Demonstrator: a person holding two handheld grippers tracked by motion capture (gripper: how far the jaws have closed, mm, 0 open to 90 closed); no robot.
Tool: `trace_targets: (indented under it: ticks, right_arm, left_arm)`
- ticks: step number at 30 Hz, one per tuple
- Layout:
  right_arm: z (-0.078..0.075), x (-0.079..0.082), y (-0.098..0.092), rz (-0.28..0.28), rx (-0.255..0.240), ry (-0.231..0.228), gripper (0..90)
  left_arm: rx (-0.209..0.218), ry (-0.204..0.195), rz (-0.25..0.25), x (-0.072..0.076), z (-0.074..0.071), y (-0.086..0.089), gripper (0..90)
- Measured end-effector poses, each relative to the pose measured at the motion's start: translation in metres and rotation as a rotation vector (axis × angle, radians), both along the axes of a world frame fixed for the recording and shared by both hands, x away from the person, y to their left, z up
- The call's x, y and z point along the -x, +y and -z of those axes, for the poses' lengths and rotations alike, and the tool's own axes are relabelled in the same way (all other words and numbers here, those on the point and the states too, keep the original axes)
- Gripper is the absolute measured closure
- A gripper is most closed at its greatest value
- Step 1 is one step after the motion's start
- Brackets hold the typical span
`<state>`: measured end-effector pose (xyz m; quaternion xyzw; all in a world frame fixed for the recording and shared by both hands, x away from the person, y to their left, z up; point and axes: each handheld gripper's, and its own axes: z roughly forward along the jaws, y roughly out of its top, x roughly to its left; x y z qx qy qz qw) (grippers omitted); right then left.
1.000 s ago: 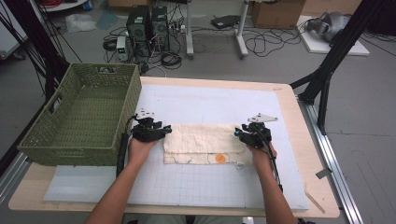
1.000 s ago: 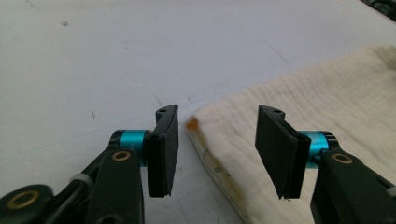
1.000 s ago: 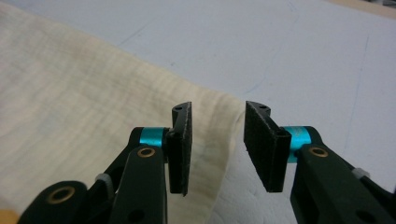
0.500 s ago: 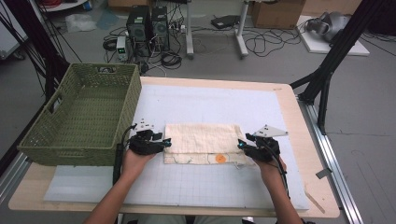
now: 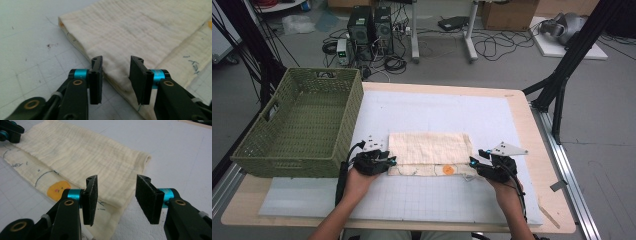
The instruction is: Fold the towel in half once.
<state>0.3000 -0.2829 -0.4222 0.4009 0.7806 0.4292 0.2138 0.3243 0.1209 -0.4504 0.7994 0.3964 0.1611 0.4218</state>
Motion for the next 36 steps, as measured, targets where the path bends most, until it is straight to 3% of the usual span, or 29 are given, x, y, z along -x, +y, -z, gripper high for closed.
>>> trace_targets:
  ticks: [3,6,10,12,20,22,23,26,32,36]
  right_arm:
    - [-0.001,0.0,0.001,-0.003,0.001,-0.004,52.5]
    - [0.001,0.0,0.002,-0.003,0.014,0.005,52.5]
    - [0.002,-0.001,0.002,0.009,0.044,0.004,53.9]
    - [0.003,-0.002,0.0,0.009,0.036,0.011,56.2]
    - [0.018,-0.011,0.007,-0.019,0.056,0.078,57.7]
    - [0.024,-0.014,0.008,-0.022,0.065,0.108,67.8]
    - [0.025,-0.015,0.008,-0.035,0.074,0.118,78.0]
    - [0.022,-0.014,0.009,-0.044,0.085,0.094,84.8]
    - [0.01,-0.006,0.006,-0.047,0.08,0.058,84.7]
    - [0.0,0.004,0.002,-0.062,0.067,0.031,84.7]
  left_arm:
    - [-0.031,-0.038,0.017,0.004,-0.001,-0.003,81.4]
    - [-0.031,-0.06,0.018,0.006,-0.001,-0.003,83.8]
    - [0.04,-0.085,0.017,0.009,-0.006,0.002,84.4]
    - [0.083,-0.093,0.017,0.01,-0.01,0.004,84.7]
    - [0.196,-0.069,0.026,0.012,-0.014,0.01,86.2]
    - [0.205,-0.063,0.026,0.013,-0.014,0.011,86.4]
    - [0.21,-0.063,0.022,0.013,-0.014,0.012,86.4]
    - [0.226,-0.058,0.019,0.014,-0.015,0.014,86.5]
    - [0.258,-0.055,0.023,0.019,-0.02,0.016,86.5]
    - [0.256,-0.05,0.027,0.024,-0.022,0.018,86.5]
